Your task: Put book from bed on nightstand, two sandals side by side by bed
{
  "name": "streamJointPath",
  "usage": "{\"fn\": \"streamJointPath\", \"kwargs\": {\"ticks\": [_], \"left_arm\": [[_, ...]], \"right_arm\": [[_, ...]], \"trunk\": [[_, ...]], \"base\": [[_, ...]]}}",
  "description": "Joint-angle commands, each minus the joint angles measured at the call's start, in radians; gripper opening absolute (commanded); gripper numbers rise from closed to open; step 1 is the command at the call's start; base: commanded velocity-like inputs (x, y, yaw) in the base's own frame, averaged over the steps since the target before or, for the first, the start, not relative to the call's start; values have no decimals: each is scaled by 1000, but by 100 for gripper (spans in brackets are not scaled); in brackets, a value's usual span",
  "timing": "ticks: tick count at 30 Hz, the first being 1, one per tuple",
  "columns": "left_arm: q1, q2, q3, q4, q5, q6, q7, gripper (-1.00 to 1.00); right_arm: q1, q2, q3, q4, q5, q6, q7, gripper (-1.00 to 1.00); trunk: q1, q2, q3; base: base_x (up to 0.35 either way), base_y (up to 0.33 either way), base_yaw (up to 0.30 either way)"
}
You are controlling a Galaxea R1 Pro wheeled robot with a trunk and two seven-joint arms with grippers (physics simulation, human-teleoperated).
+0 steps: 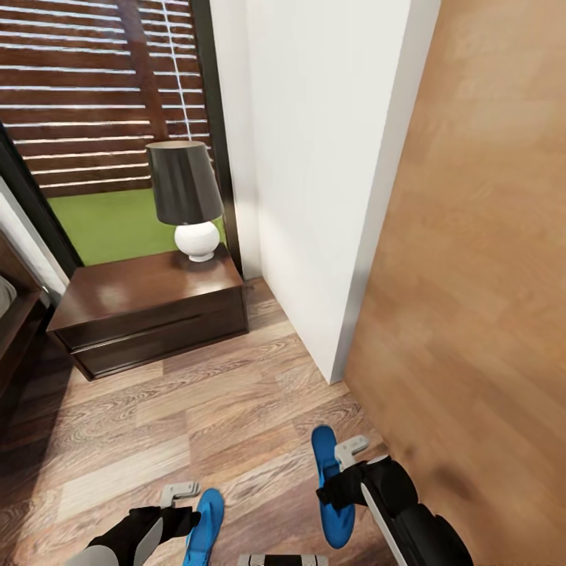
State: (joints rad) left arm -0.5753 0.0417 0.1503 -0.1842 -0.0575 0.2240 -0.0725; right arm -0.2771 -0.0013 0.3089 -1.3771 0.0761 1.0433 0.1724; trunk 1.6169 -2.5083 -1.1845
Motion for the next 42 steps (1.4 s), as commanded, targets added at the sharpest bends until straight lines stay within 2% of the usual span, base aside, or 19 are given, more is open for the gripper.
{"fn": "streamJointPath", "kwargs": {"ticks": [1, 23, 42], "left_arm": [[0, 0, 8, -3, -5, 6, -5, 100], [-1, -2, 8, -15, -2, 2, -6, 100], [-4, -2, 8, -17, -4, -29, -7, 100]], "right_arm": [[-1, 0, 1, 0, 8, 4, 7, -100], [-1, 3, 4, 6, 8, 4, 4, -100], [-1, 3, 5, 6, 8, 4, 4, -100]], "trunk": [[0, -1, -5], [1, -1, -9], [1, -1, -9]], "base": [[0, 0, 0], [0, 0, 0], [0, 0, 0]]}}
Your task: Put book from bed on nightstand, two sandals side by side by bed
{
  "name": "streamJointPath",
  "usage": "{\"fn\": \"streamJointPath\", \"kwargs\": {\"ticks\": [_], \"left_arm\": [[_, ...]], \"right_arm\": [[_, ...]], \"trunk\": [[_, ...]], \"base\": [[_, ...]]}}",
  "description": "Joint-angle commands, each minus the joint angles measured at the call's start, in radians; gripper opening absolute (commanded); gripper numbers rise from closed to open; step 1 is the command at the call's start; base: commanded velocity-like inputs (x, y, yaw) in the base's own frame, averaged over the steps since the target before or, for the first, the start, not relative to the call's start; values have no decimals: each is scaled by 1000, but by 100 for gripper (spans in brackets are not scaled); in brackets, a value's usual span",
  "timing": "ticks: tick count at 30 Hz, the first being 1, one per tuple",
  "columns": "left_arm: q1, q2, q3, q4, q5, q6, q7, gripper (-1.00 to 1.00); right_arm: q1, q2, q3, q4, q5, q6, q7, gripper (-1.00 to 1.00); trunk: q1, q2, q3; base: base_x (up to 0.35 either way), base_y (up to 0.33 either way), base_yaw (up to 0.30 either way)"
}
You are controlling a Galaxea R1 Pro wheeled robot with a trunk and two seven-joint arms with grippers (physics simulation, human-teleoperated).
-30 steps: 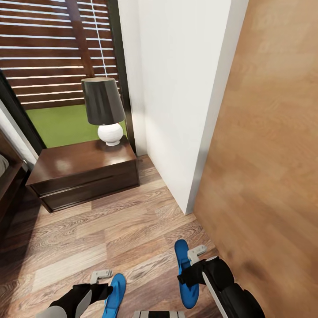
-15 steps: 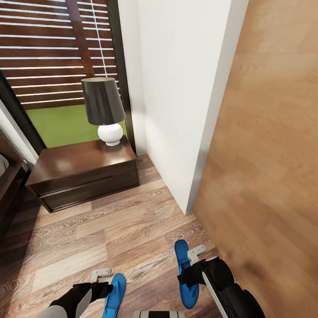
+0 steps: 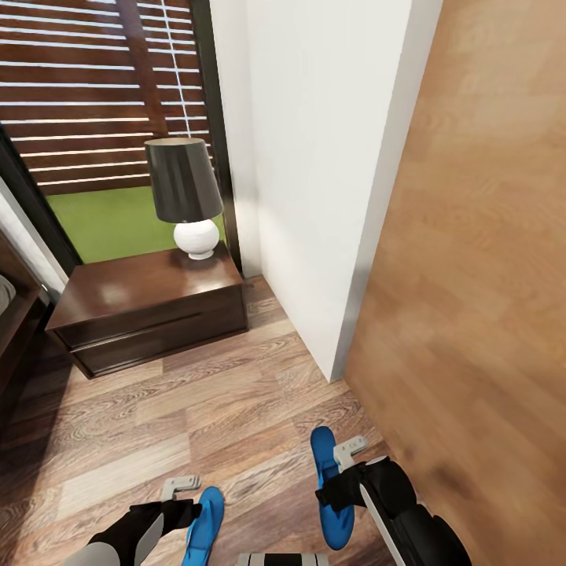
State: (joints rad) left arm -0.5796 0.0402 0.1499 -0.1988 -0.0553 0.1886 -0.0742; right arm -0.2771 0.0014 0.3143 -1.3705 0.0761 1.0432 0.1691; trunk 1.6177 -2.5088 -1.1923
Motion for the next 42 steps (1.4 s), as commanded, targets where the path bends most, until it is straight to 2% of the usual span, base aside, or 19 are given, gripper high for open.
{"fn": "streamJointPath", "kwargs": {"ticks": [1, 16, 42], "left_arm": [[0, 0, 8, -2, -6, 6, -6, 100], [0, 0, 7, -2, -6, 6, -4, 100], [0, 0, 7, -2, -7, 5, -4, 100]], "right_arm": [[-1, 0, 0, -1, 8, 4, 7, -100], [-1, 0, 19, -1, 8, 4, 6, -100], [-1, -2, 14, -1, 10, 4, 9, -100]], "trunk": [[0, 0, -1], [0, 0, -1], [0, 0, -1]], "base": [[6, 0, 0], [33, 16, 0], [10, 0, 0]]}}
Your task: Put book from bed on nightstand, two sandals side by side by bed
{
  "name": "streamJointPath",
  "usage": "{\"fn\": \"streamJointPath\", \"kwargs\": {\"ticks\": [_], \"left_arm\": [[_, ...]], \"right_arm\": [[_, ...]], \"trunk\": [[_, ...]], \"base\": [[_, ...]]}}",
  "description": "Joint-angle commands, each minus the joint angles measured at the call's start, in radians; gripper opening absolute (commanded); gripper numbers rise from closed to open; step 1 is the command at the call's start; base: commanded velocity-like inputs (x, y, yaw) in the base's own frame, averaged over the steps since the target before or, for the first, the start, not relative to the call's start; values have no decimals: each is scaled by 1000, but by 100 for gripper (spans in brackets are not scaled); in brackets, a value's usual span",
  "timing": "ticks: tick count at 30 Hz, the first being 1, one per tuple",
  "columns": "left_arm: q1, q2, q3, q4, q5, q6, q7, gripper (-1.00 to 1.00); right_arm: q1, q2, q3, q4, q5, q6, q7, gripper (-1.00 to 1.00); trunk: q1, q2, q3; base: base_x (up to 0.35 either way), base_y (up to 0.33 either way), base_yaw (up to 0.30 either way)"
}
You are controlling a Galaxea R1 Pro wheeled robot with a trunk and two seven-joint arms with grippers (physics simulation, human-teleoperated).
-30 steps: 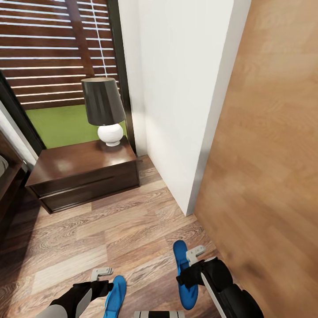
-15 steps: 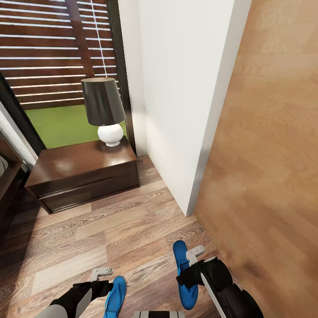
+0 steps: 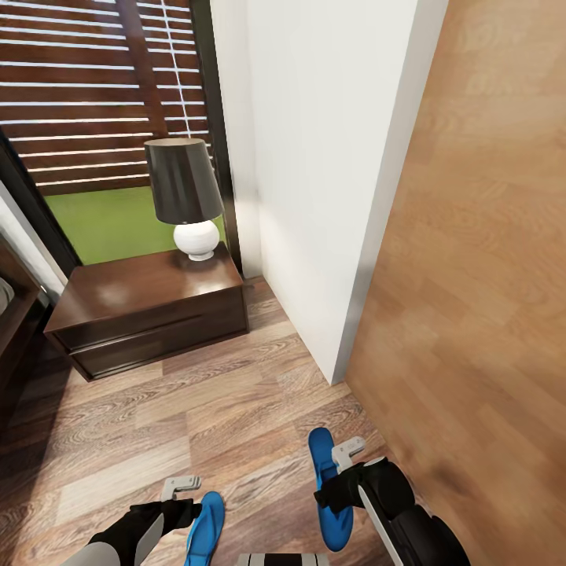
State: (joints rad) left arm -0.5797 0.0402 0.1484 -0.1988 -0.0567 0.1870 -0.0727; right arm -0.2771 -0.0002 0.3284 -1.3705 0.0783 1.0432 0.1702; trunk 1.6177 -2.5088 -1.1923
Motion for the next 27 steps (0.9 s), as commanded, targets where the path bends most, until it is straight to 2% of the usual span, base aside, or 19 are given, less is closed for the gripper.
{"fn": "streamJointPath", "kwargs": {"ticks": [1, 27], "left_arm": [[0, 0, 8, -2, -6, 6, -6, 100], [1, 0, 7, -2, -6, 6, -6, 100]], "right_arm": [[-1, 0, 0, -1, 8, 4, 7, -100], [-1, 2, -5, -2, 6, 4, -2, -100]], "trunk": [[0, 0, -1], [0, 0, -1]], "base": [[0, 0, 0], [6, 0, 0]]}}
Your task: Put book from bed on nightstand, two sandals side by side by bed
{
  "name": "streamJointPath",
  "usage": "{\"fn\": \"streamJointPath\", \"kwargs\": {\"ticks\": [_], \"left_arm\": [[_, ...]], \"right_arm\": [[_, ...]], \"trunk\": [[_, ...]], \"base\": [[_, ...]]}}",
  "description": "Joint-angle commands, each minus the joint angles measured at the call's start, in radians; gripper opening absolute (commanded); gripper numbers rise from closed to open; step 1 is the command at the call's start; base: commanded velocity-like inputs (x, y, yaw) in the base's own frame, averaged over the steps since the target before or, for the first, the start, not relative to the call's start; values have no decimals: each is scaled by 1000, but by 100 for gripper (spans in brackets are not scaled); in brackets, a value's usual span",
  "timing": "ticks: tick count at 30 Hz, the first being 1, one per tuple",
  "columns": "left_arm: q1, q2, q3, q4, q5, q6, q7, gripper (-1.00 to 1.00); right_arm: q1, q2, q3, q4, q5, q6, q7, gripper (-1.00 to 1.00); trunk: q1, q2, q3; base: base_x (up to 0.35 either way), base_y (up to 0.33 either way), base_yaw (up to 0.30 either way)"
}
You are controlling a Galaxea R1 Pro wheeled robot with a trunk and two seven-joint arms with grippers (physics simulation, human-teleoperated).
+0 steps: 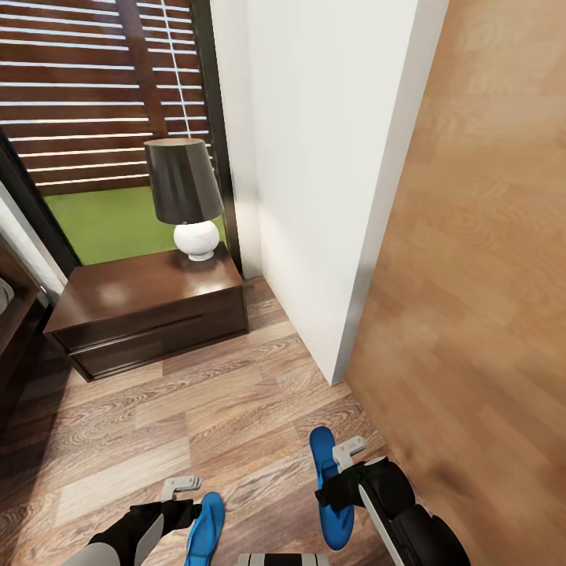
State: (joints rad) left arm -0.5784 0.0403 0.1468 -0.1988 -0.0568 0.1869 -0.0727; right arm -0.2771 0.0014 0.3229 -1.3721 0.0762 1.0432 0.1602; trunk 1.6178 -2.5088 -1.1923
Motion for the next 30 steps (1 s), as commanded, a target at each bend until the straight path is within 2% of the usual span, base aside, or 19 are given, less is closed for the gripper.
{"fn": "streamJointPath", "kwargs": {"ticks": [1, 25, 30], "left_arm": [[0, 0, 8, -2, -6, 6, -6, 100], [0, 0, 7, -2, -6, 5, -6, 100], [0, 0, -20, -1, -6, 5, -4, 100]], "right_arm": [[-1, 0, 0, -1, 8, 4, 8, -100], [-1, 0, 2, -2, 8, 4, 8, -100], [-1, 0, 2, -2, 8, 4, 8, -100]], "trunk": [[0, 0, -1], [0, 0, -1], [0, 0, -1]], "base": [[0, 0, 0], [29, 0, 0], [4, 0, 0]]}}
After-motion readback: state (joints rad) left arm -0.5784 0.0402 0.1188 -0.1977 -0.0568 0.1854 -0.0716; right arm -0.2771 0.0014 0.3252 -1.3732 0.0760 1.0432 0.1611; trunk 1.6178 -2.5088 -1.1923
